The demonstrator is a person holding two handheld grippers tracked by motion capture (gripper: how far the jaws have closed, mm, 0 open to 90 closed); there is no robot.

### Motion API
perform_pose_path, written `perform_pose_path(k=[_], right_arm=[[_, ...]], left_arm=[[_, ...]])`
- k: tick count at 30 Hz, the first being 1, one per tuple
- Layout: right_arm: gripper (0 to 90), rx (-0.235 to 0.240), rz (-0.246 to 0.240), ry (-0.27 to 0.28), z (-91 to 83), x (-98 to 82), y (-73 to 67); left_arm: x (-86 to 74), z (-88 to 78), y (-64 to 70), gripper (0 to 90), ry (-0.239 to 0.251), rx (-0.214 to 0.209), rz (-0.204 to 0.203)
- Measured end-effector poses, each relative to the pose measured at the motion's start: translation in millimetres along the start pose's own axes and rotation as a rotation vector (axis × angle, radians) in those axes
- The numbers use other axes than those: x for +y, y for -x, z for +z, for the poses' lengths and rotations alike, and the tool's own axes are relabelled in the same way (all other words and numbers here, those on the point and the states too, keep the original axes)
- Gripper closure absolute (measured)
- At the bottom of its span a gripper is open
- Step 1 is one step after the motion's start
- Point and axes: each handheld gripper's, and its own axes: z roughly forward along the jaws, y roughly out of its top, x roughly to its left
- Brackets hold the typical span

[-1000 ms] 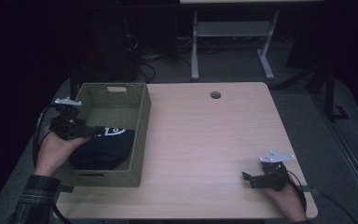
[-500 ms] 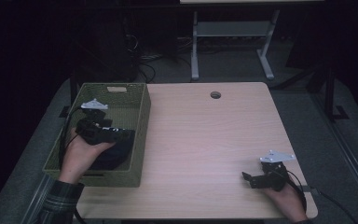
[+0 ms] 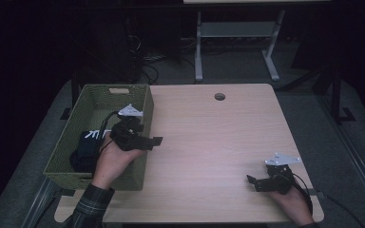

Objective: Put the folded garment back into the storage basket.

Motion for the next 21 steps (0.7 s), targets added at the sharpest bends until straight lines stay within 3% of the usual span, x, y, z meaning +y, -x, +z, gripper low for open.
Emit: perform_pose_path(k=[12,21], right_arm=[[6.9,0.000,0.000,0.000,0.0,0.0,0.0],[6.9,0.000,0.001,0.000,0.0,0.0,0.0]], left_arm=[[0.5,33.3,31.7,13.6,0.022,-0.016,0.018],[-8.9,63.1,54.3,13.6,0.031,-0.022,0.041]])
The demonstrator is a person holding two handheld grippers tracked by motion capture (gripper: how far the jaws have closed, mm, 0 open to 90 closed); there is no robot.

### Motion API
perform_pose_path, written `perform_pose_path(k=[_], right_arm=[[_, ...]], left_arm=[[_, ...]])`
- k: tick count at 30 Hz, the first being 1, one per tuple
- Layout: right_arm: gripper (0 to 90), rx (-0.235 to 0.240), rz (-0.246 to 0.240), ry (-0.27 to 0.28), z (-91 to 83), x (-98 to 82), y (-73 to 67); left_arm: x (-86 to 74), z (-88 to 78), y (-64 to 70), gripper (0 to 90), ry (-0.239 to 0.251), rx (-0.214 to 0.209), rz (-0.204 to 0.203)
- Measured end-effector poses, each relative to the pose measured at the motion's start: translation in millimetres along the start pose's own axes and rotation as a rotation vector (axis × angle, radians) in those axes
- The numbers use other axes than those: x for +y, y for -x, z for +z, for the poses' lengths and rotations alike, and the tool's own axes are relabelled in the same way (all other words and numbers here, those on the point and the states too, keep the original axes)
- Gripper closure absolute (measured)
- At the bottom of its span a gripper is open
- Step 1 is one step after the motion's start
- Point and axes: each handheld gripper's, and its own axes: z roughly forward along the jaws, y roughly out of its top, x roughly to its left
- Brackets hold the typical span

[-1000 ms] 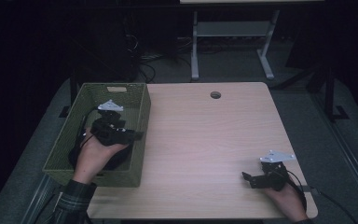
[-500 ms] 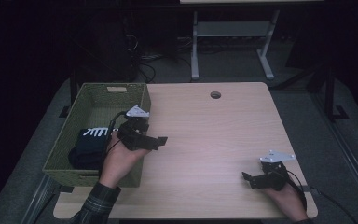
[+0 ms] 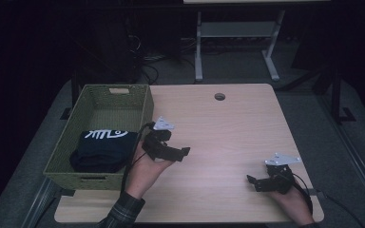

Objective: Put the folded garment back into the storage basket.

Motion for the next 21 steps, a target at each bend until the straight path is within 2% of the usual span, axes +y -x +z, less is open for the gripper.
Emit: perform_pose_path(k=[8,11,19,21], right_arm=[[6.9,0.000,0.000,-0.001,-0.1,0.0,0.0],[6.9,0.000,-0.001,-0.001,-0.1,0.0,0.0],[6.9,0.001,-0.001,-0.002,-0.2,0.0,0.1],[6.9,0.001,-0.001,-0.001,-0.1,0.0,0.1]], left_arm=[[-14.8,27.0,20.7,13.6,-0.012,0.016,0.057],[-20.9,36.0,25.5,13.6,-0.020,0.009,0.060],[-40.7,55.9,22.6,13.6,-0.021,0.006,0.075],[-47.1,62.5,20.0,13.6,-0.038,0.003,0.069]])
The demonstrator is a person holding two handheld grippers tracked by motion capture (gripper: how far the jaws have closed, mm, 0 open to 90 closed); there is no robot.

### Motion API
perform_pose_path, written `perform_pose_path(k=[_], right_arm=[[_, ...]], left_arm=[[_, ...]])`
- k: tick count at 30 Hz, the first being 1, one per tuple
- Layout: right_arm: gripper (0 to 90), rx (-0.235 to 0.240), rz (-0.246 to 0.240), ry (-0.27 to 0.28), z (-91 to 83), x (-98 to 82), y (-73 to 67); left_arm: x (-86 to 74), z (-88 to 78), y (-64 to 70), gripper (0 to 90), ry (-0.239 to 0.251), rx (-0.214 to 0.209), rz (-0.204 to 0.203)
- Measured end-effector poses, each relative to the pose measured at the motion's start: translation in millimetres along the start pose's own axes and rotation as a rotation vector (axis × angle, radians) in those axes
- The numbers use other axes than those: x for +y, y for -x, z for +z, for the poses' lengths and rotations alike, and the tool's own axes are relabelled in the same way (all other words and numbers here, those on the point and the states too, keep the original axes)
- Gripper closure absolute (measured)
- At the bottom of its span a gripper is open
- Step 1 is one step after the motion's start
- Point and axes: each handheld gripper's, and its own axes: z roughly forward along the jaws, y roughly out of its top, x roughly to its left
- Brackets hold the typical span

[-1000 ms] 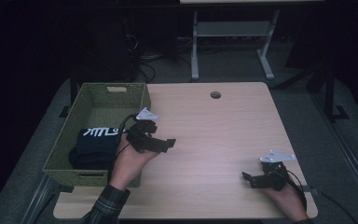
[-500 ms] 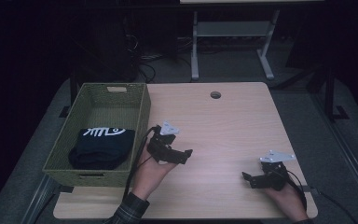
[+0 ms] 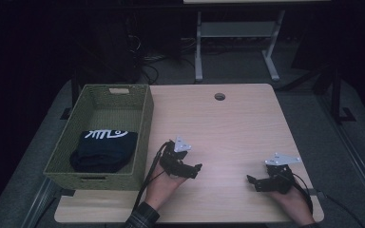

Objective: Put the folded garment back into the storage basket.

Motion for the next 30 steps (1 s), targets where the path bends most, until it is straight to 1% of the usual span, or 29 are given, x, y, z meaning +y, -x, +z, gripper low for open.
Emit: perform_pose_path(k=[3,4,9,12,13,15,24,30], right_arm=[[6.8,0.000,0.000,0.000,0.0,0.0,0.0],[6.9,0.000,0.000,0.000,0.0,0.0,0.0],[6.8,0.000,0.000,0.000,0.0,0.0,0.0],[6.8,0.000,0.001,0.000,0.0,0.0,-0.1],[6.8,0.000,0.000,0.000,0.0,0.0,0.0],[6.8,0.000,-0.001,0.000,0.1,0.0,0.0],[6.8,0.003,0.001,-0.001,0.0,-0.1,-0.4],[6.8,0.004,-0.005,0.002,0.1,0.0,-0.1]], left_arm=[[-8.6,8.0,-1.5,13.5,-0.001,-0.001,0.000],[-11.4,11.0,-2.3,13.5,-0.004,0.002,0.007],[-19.6,20.1,-3.0,13.5,-0.013,0.012,0.021],[-24.8,24.6,-4.2,13.4,-0.017,0.029,0.032],[-26.8,25.1,-4.1,13.2,-0.002,0.039,0.039],[-28.1,24.9,-5.2,13.2,0.006,0.042,0.044],[-28.1,24.9,-6.7,13.5,0.004,0.030,0.061],[-27.9,24.9,-6.9,13.6,0.002,0.028,0.063]])
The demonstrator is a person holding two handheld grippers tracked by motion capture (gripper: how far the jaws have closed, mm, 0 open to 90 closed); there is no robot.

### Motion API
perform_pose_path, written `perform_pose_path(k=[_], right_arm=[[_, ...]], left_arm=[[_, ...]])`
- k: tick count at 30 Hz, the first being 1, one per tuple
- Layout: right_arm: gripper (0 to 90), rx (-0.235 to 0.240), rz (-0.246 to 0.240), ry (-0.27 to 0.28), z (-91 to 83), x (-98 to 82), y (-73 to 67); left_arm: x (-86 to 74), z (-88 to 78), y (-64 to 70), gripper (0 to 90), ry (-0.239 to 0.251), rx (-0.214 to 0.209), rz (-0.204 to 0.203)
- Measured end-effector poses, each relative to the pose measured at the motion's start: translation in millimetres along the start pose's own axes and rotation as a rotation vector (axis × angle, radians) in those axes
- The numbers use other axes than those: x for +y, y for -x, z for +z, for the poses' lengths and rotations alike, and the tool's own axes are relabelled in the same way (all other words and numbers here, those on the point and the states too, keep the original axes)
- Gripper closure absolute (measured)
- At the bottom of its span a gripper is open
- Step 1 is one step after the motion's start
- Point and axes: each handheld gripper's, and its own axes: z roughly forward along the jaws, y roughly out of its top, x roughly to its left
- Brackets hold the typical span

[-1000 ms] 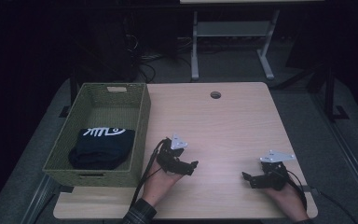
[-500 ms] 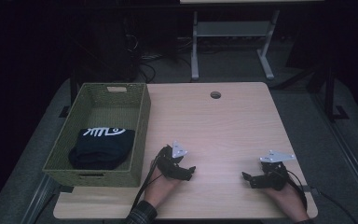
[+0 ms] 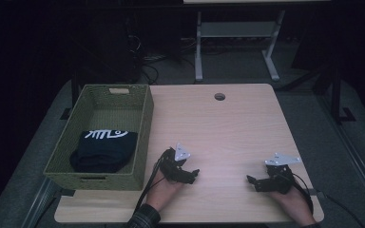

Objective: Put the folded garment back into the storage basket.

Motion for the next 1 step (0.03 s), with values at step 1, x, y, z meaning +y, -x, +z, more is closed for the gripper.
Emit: perform_pose_path(k=[1], right_arm=[[6.8,0.000,0.000,0.000,0.1,0.0,0.0]], left_arm=[[0.1,-0.1,-0.1,13.6,-0.001,-0.001,0.000]])
